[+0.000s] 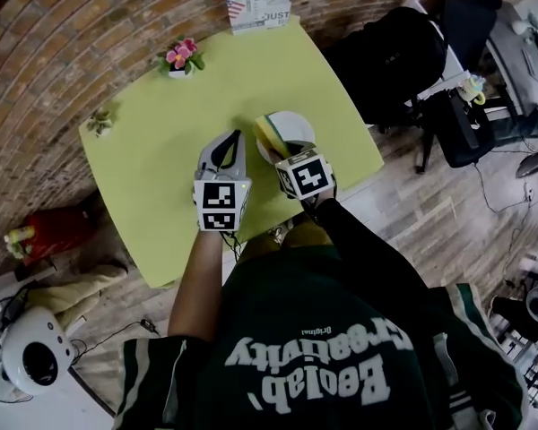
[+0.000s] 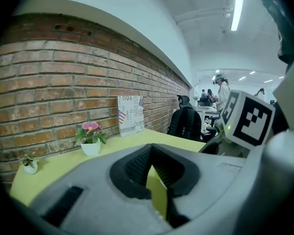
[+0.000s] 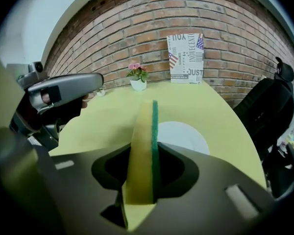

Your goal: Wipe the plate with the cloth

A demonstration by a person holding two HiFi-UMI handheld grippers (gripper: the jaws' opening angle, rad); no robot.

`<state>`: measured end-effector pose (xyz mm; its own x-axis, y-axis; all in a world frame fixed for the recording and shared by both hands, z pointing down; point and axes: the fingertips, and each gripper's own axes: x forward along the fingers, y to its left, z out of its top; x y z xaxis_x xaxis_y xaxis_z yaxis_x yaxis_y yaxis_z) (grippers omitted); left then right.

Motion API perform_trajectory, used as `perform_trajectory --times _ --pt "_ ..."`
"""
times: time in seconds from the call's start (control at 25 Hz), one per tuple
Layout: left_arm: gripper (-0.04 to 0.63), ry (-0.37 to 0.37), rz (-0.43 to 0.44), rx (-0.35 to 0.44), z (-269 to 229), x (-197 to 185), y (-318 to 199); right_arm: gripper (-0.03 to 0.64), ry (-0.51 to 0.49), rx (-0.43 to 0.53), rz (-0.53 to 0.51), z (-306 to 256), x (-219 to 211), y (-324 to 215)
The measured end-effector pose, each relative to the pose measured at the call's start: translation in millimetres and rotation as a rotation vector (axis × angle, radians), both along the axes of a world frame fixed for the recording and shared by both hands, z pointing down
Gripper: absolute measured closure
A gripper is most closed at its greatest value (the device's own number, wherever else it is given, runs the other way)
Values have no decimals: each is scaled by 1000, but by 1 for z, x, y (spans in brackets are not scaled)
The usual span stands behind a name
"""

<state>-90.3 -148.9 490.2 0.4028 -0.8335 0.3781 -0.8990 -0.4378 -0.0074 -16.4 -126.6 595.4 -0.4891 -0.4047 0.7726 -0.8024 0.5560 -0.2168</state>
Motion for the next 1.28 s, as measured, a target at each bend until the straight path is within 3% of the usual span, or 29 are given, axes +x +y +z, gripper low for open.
perform_trajectory --times 0.44,1.28 --pt "589 6 -46 -23 10 -21 -6 476 60 -5 -37 14 -16 -12" --pt "589 20 17 -31 15 8 -36 476 165 29 153 14 83 -55"
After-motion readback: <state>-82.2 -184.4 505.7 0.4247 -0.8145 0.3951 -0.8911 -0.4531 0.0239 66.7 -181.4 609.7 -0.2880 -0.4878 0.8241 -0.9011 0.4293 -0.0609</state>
